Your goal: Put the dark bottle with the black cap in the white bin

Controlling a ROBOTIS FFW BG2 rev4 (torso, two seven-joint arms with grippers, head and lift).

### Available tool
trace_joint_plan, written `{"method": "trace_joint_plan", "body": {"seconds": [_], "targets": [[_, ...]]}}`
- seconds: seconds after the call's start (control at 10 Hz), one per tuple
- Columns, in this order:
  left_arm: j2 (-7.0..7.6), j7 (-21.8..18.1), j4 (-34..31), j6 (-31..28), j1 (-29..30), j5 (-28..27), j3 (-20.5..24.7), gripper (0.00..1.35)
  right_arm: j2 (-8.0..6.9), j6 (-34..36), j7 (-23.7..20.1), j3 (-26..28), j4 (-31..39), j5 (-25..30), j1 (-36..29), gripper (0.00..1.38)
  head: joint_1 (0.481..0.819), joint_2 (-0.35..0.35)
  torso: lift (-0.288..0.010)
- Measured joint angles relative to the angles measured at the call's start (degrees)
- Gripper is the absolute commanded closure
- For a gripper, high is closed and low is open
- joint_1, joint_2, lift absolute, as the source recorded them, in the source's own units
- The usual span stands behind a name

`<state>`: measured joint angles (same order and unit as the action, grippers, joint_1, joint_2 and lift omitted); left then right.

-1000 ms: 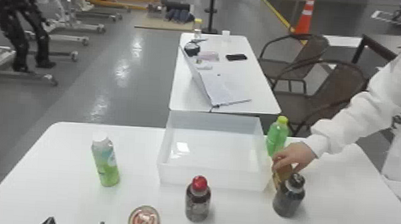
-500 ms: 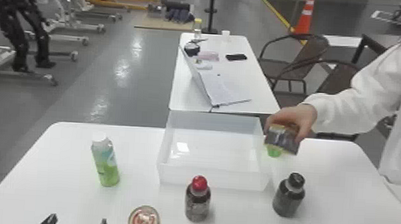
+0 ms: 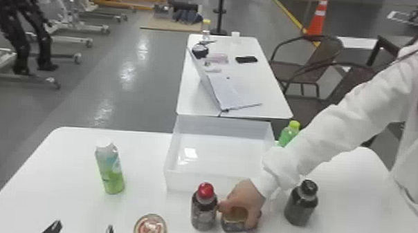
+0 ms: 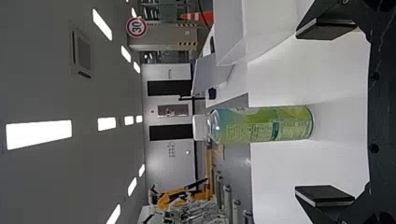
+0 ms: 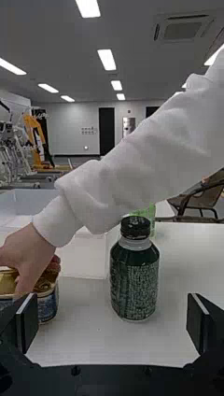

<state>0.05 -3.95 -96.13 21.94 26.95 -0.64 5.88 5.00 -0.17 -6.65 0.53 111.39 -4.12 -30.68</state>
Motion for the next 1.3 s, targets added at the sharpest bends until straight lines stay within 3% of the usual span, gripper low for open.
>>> {"method": "trace_joint_plan", "body": {"seconds": [0.3,0.9,1.3], "targets": [[0.0,0.0,0.1,0.1,-0.1,0.0,-0.1,0.13,1.1,0.6,-1.1,-0.2,-0.7,-1.2,0.8,0.1,0.549,0.0,-0.1],[0.0,0.0,0.2,0.2,-0.1,0.2,-0.3,0.13,1.16,0.6,-1.1,-0.3,-0.6,-1.2,0.9,0.11,0.549,0.0,-0.1],[0.0,0.0,0.3,0.3,-0.1,0.3,-0.3,0.13,0.84,0.2,-1.1,-0.3,-1.1,-1.4,0.9,0.19,0.549,0.0,-0.1]]}}
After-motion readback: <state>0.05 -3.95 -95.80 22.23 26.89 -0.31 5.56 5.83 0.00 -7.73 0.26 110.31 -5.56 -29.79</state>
